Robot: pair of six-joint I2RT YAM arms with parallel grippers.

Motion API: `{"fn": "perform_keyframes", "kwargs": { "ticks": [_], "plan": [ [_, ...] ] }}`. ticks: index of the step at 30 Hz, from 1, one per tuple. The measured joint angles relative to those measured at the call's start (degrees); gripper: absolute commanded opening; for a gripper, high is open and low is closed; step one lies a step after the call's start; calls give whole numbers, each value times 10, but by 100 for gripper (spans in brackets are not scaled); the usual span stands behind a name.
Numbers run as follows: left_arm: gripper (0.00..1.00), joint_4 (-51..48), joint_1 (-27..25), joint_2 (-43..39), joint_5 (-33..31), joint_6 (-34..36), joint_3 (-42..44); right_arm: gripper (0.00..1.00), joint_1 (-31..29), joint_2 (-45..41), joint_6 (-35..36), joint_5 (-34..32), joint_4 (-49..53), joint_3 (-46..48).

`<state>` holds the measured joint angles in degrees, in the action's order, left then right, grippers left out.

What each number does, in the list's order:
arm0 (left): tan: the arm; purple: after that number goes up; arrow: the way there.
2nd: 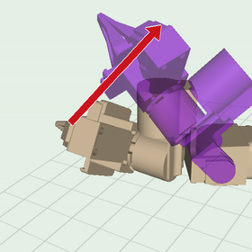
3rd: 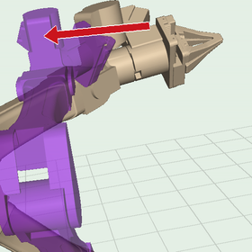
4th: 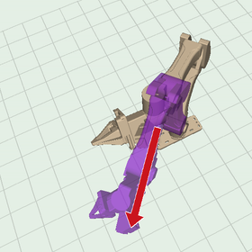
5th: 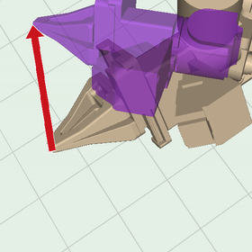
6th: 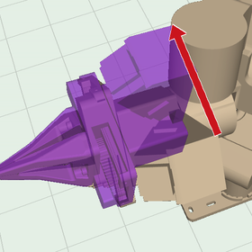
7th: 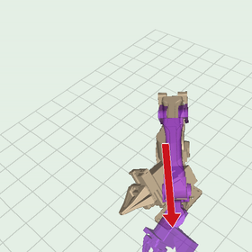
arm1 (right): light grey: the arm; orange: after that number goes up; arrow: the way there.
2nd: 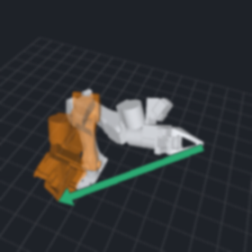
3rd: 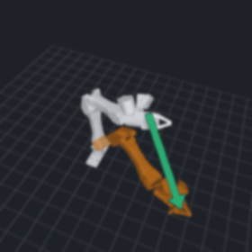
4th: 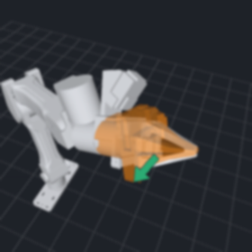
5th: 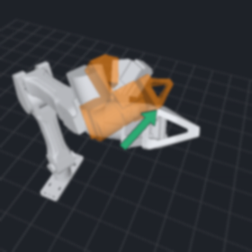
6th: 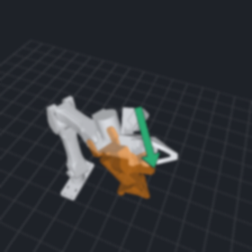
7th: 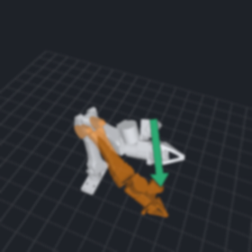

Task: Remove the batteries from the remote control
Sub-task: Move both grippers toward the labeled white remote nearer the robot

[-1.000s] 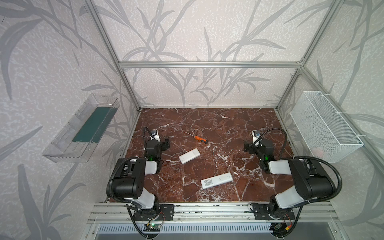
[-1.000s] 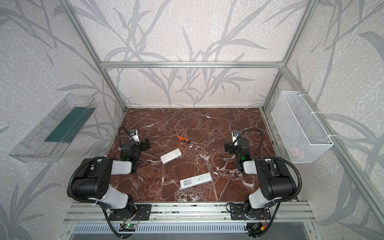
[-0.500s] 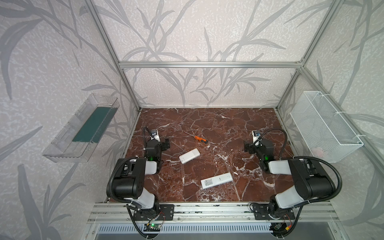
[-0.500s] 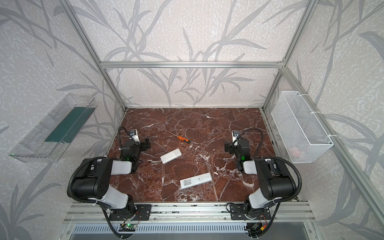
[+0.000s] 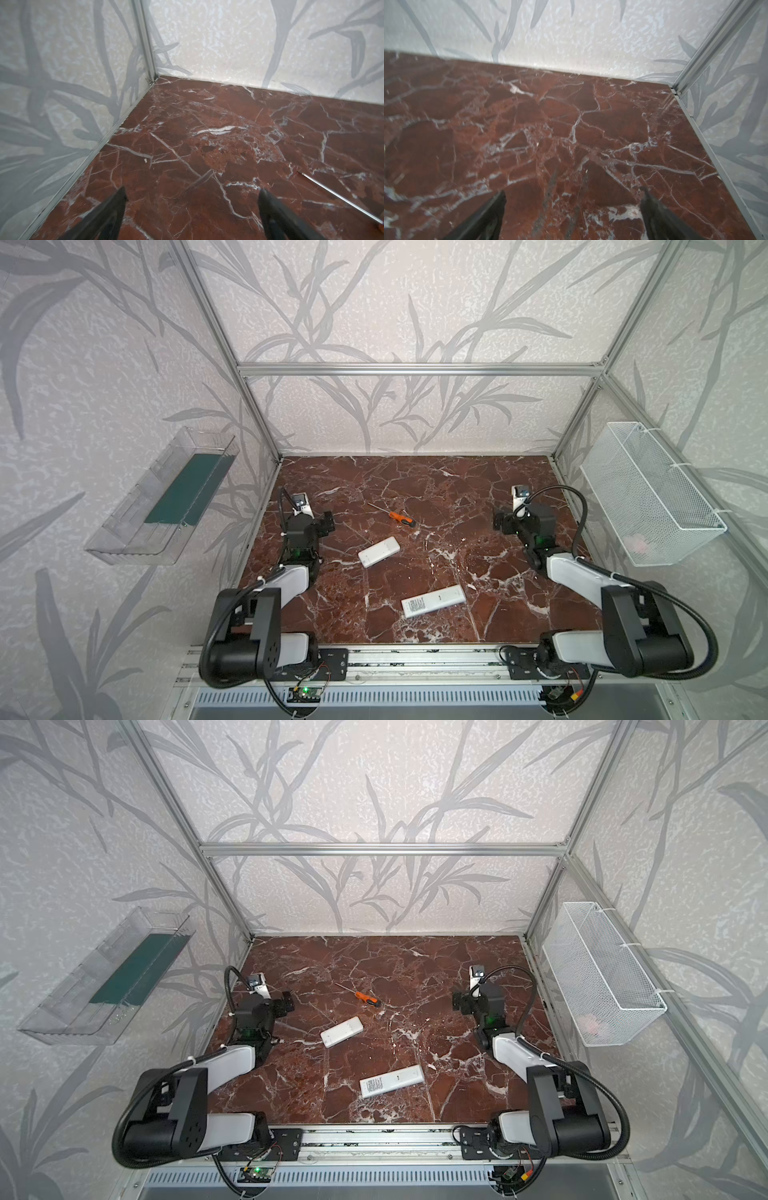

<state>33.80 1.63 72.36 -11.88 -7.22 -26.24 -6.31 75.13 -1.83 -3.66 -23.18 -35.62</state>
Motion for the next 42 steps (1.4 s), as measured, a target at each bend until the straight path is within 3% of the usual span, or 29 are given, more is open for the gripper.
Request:
{"fn": "perform_keyframes", "kwargs": {
  "ticks": [5,12,16,21,27,32,36,42],
  "plan": [
    [99,-167,0,-101,-8,-98,-83,100,0,-32,-89,81,163,-102],
    [99,-335,-21,-223,95,-192,-140,99,-24,-70,-170,238,399,-140],
    [99,-402,-62,-276,159,-219,-133,99,-101,-141,-200,260,483,-116],
    [99,-485,-135,-292,226,-239,-120,99,-240,-222,-246,259,563,-89],
    [99,-541,-197,-315,281,-262,-81,99,-348,-294,-336,245,586,-9],
    [99,-583,-214,-325,307,-274,-71,99,-415,-336,-407,219,588,63],
    [99,-605,-214,-306,322,-275,-74,99,-424,-338,-439,213,577,83],
    [99,-595,-218,-235,350,-280,-86,99,-425,-250,-441,222,532,78]
  ]
}}
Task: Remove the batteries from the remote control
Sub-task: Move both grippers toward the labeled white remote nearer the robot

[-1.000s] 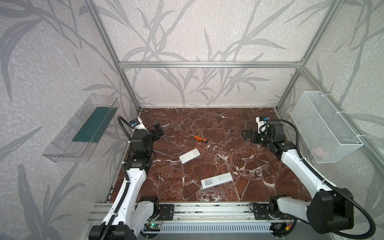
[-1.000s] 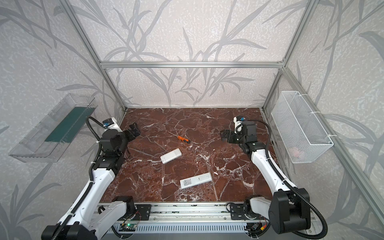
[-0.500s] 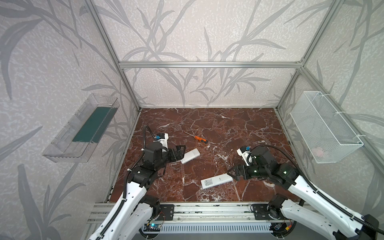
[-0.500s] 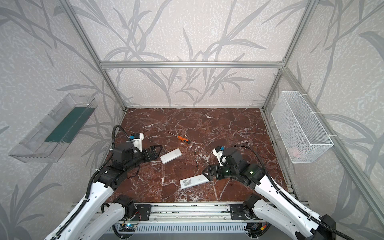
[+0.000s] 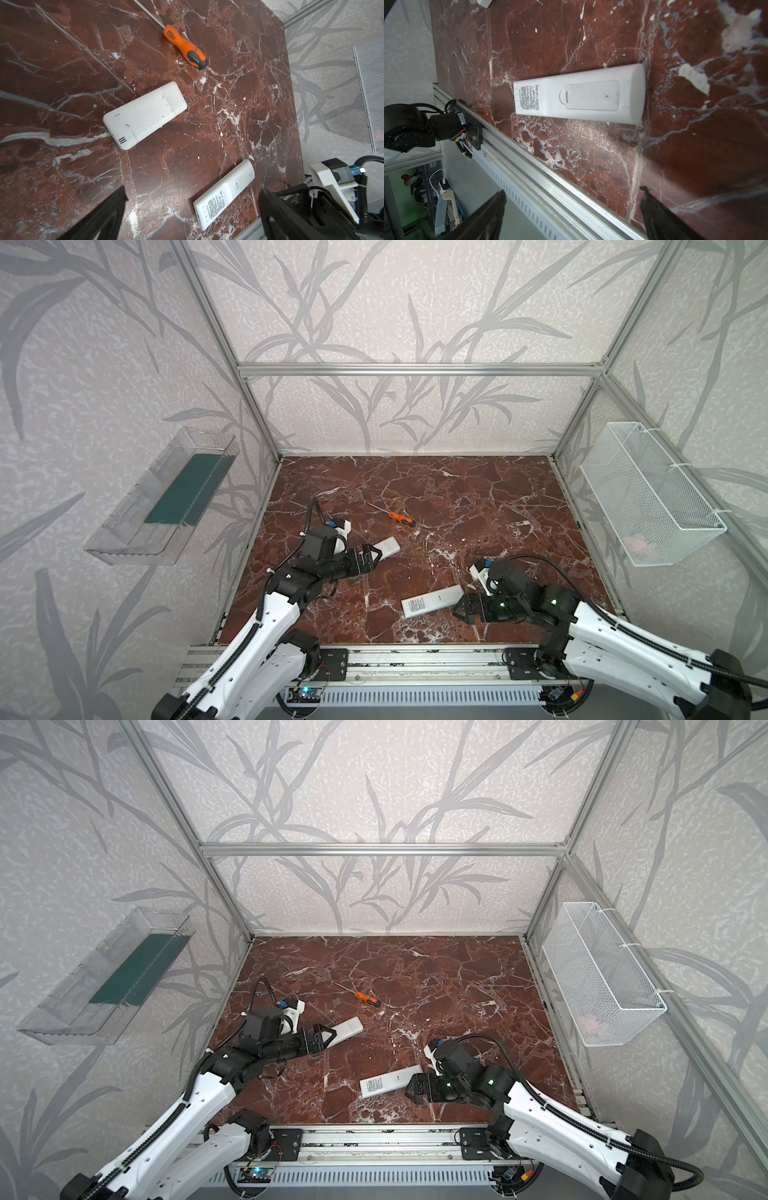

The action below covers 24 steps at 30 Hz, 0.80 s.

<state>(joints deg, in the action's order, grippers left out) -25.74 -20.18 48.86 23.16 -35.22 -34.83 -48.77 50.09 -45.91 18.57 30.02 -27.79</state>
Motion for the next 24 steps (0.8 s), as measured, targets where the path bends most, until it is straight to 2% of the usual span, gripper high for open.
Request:
{"fn": "perform_keyframes", "kwargs": {
  "ticks": [7,11,18,24],
  "plan": [
    [99,-2,-3,65,26,11,-55,99,3,127,57,5,5,-73],
    [99,-16,-18,104,34,12,-78,99,39,173,118,21,21,-126],
    [99,-58,-92,120,43,-23,-61,99,143,269,233,80,77,-182],
    [99,-29,-158,118,60,-108,15,100,149,316,279,120,93,-191]
  ]
}}
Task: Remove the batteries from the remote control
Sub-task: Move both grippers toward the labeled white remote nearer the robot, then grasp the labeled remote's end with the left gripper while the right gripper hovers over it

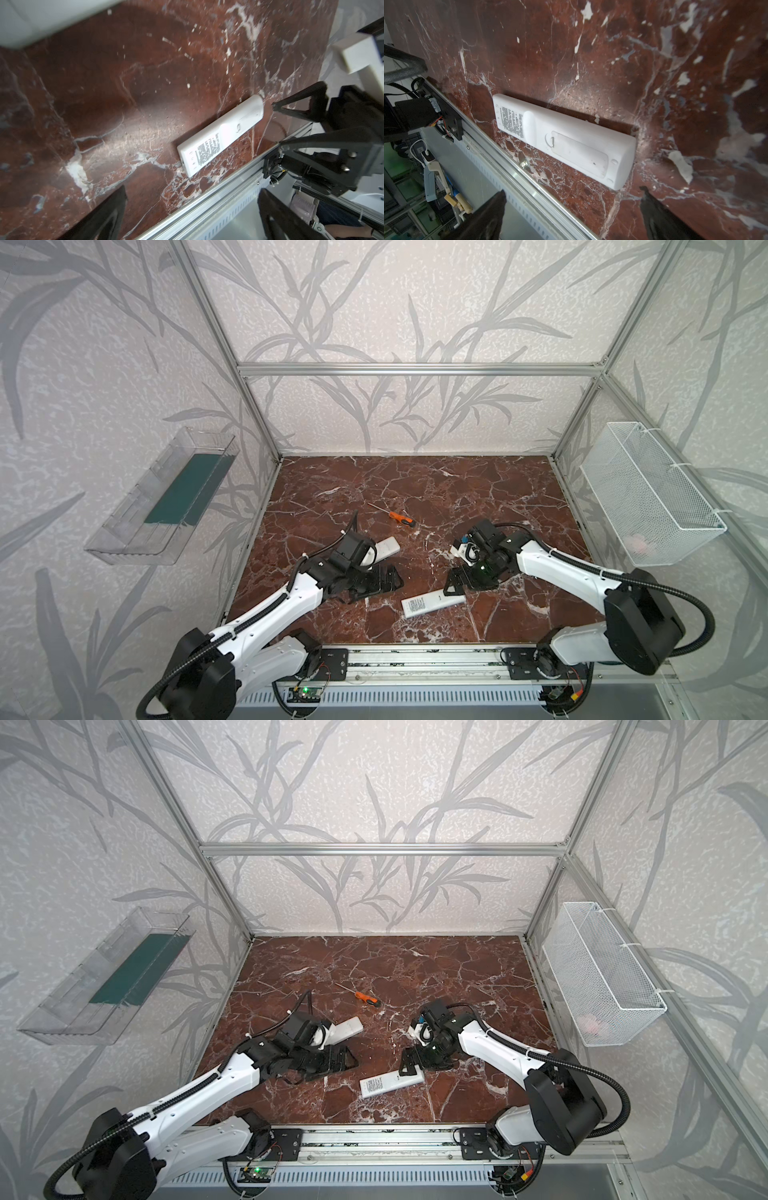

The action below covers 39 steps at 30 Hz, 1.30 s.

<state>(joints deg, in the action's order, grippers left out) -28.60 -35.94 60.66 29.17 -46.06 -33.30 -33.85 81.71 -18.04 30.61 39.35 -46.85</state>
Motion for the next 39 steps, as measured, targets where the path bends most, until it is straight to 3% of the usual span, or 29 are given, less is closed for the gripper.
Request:
{"fn": "perform_keyframes", "kwargs": {
  "ticks": [5,13,39],
  "plan": [
    [99,61,-54,22,10,-71,45,100,0,4,8,14,-4,11],
    [99,117,-94,85,14,-106,38,100,0,-2,-8,28,-34,55],
    [99,203,-108,195,47,-136,-4,100,1,20,-47,76,-106,75]
  ]
}}
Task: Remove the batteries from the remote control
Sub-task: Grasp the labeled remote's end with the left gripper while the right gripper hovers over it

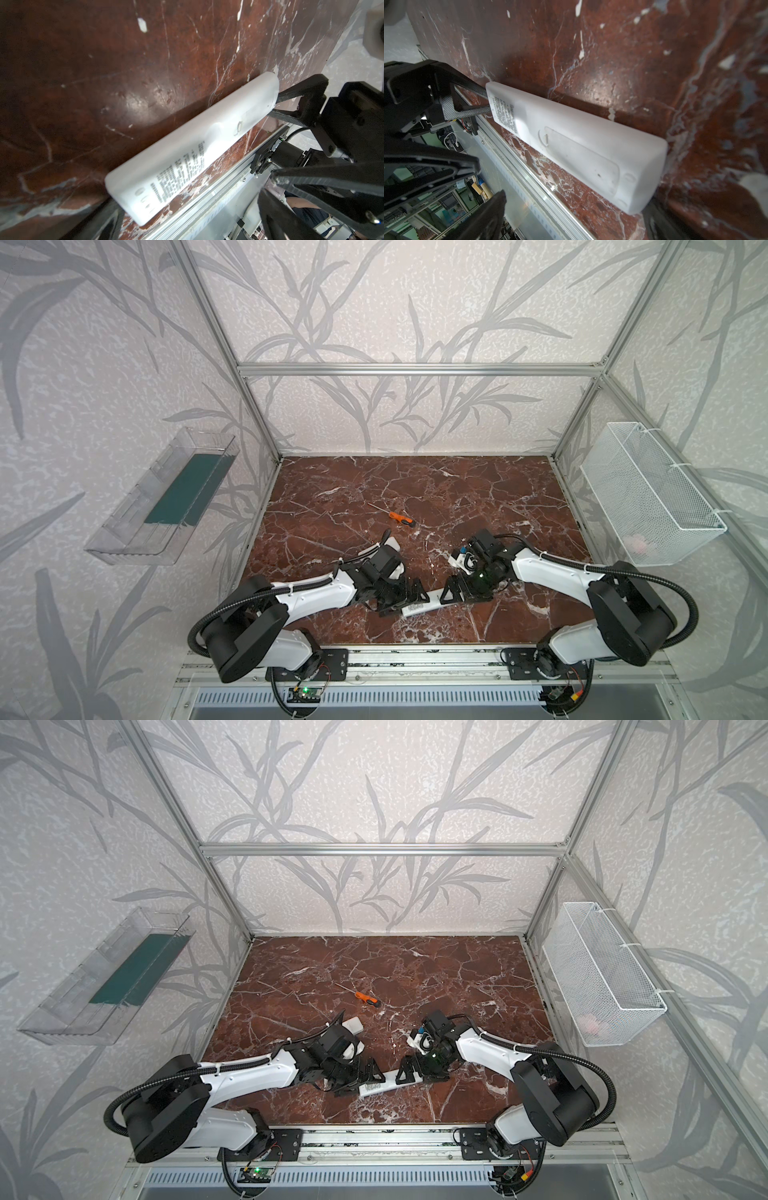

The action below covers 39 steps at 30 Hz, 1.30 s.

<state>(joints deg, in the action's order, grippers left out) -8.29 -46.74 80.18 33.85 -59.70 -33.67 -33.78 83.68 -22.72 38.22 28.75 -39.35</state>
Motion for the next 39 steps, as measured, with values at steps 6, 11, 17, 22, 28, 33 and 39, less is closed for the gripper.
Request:
{"fn": "perform_keyframes", "kwargs": {
  "ticks": [6,11,17,22,28,33,39],
  "plan": [
    [99,-14,6,46,3,26,-46,100,0,-5,-2,1,-6,6],
    [98,-40,26,63,1,63,-72,100,-2,-14,-2,-1,-14,14],
    [84,-44,54,63,3,85,-72,100,-4,-21,-8,-2,-23,21],
    [69,-22,57,63,8,82,-61,100,-5,-23,-16,-3,-26,23],
    [57,11,57,52,11,71,-48,100,-7,-23,-21,-6,-28,23],
    [47,28,59,26,12,70,-47,100,-8,-24,-24,-7,-31,24],
    [27,42,64,6,12,67,-47,100,-8,-28,-28,-7,-37,28]
  ]
}}
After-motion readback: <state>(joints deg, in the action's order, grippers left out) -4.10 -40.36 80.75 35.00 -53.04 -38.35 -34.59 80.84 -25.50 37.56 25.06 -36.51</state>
